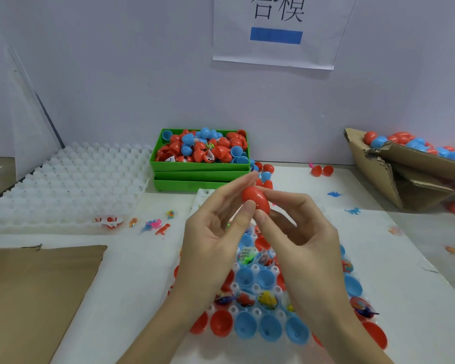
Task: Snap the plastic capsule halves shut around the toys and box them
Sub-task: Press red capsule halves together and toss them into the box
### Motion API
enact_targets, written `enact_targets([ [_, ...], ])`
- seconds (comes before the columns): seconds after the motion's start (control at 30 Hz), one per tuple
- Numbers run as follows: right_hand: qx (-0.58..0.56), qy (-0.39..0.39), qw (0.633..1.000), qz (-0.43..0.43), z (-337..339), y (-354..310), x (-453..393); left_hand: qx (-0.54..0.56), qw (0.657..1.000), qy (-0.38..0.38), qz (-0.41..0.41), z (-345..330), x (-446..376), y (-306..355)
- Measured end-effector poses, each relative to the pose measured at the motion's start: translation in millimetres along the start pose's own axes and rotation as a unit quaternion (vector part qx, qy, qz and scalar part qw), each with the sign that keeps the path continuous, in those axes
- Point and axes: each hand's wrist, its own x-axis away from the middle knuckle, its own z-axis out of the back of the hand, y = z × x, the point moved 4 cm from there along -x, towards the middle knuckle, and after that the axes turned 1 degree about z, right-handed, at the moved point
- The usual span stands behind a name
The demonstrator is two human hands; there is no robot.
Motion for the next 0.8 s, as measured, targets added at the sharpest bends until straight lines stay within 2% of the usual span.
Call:
enact_targets([
  [0.13,-0.033,-0.015,0.999,-0.010,-5,2,3,0.008,1.000,-0.001,-0.018,4,-3,2],
  [0.3,-0.102,-0.012,0.991,-0.081,-5,7,3,-0.023,0.998,-0.011,-0.053,4,-3,9],
  [0.43,-0.087,-0.022,0.995,-0.051,-6,3,3,-0.022,0.999,-0.002,-0.050,11,-4,13],
  [0.57,-0.091,-0.002,0.995,-0.043,-5,4,4,0.028,1.000,0.002,-0.013,15,-6,11],
  [0.8,-0.090,0.024,0.995,-0.043,-3,6,3,-0.026,0.999,-0.009,-0.033,13,-6,14],
])
